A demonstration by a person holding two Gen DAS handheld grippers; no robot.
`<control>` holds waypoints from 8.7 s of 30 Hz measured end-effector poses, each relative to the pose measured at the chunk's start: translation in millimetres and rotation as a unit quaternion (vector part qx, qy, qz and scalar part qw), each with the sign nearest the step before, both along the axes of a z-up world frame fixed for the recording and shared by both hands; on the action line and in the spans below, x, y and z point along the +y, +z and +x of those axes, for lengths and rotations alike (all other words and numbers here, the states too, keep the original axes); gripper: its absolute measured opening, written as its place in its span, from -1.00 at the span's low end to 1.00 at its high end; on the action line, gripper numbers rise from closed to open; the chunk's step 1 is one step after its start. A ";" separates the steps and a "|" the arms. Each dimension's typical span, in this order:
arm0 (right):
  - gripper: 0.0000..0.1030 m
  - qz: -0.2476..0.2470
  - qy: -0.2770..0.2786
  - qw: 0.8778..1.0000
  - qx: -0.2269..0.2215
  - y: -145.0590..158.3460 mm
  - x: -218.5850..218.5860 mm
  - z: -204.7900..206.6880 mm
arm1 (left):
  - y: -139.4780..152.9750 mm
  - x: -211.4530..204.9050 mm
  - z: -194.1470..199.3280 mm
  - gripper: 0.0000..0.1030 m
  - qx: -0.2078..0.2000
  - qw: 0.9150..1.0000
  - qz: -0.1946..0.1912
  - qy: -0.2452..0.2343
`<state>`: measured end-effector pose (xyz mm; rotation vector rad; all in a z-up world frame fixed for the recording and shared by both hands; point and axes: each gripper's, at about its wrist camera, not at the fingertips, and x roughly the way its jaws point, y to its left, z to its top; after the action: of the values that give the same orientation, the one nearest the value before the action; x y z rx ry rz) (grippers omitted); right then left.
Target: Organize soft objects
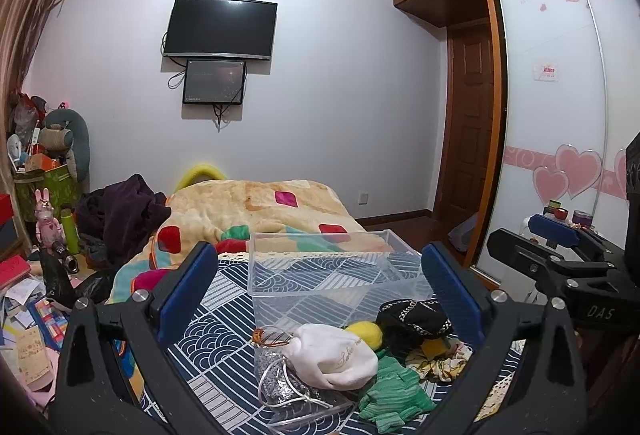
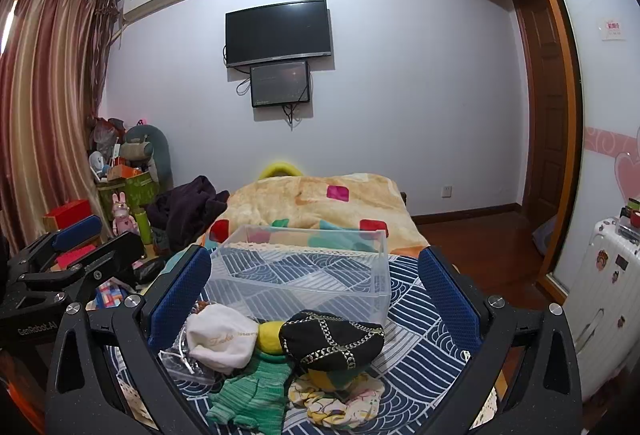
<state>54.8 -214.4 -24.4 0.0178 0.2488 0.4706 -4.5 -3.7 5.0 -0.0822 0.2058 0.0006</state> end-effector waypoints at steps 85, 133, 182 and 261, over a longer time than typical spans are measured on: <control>0.89 -0.038 0.030 0.987 0.152 -63.7 -0.6 45.9 | -96.6 8.6 70.2 0.59 0.177 0.982 -0.040 -0.049; -0.70 0.001 0.005 0.999 0.033 6.1 3.0 67.0 | -20.0 39.7 121.9 -0.77 0.120 0.991 -0.054 -0.030; 0.40 -0.115 0.043 0.985 0.118 -17.9 27.9 95.1 | -32.0 24.4 143.7 0.54 0.194 0.980 0.029 -0.036; -0.36 -0.079 0.036 0.995 0.055 -18.2 65.9 78.7 | -36.3 23.8 132.6 -0.50 0.153 0.988 0.021 -0.018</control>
<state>133.6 -148.4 -42.6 -0.1204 0.3952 0.5221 128.1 20.0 -31.3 -0.0359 0.5142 -0.0191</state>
